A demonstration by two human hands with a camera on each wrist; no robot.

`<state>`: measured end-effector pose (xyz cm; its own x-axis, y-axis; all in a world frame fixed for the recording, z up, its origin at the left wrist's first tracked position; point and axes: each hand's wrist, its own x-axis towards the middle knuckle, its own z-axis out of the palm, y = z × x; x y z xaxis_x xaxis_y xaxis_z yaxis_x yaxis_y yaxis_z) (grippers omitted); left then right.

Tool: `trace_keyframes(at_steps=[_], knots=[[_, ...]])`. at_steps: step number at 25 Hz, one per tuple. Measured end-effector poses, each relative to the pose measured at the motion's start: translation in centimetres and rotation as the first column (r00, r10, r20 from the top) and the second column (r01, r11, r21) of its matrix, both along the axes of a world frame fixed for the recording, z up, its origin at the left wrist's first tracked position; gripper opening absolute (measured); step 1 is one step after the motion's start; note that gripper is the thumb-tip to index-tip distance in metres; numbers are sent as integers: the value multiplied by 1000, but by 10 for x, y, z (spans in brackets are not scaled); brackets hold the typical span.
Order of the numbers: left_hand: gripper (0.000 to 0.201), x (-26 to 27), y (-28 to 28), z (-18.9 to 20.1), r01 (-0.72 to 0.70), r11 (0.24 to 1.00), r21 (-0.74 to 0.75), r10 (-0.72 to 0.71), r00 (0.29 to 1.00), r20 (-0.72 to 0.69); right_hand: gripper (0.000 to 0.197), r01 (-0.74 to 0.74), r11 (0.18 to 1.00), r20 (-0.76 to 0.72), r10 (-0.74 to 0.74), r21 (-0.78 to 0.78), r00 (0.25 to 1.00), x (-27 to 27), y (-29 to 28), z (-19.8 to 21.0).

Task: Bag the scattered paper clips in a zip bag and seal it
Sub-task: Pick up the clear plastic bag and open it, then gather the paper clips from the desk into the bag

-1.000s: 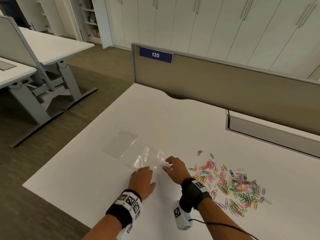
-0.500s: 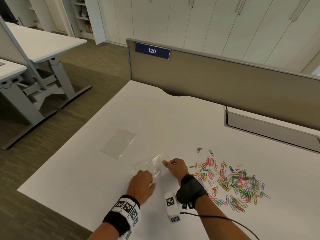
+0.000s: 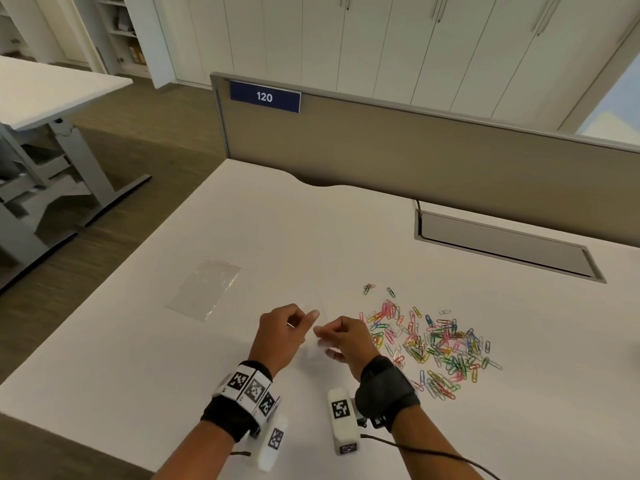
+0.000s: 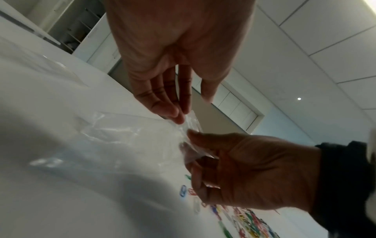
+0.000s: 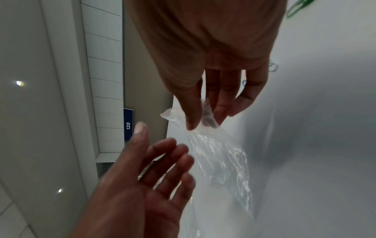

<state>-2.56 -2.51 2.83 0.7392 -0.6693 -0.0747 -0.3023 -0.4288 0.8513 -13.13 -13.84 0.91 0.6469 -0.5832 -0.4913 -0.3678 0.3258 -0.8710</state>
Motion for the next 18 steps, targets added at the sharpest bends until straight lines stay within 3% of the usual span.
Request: trace_keyframes(at_steps=[7,12,16,18], knots=[[12,-48,-41,2,-30,993,115,20,996,82,10,-137,990,35,138,-30,990,-42,-22,10],[8,-68,-59,1,-22,992,122,-7,973,229,15,36,997,37,-39,68,999,-69,-43,1],[12,-85,-69,-3,145,972,184,-196,932,303,6,6,1000,7,-6,-10,1000,-86,-57,-7],[14,-93,-75,-5,225,952,207,-283,904,321,29,-47,997,2,47,-64,999,-96,-67,-9]])
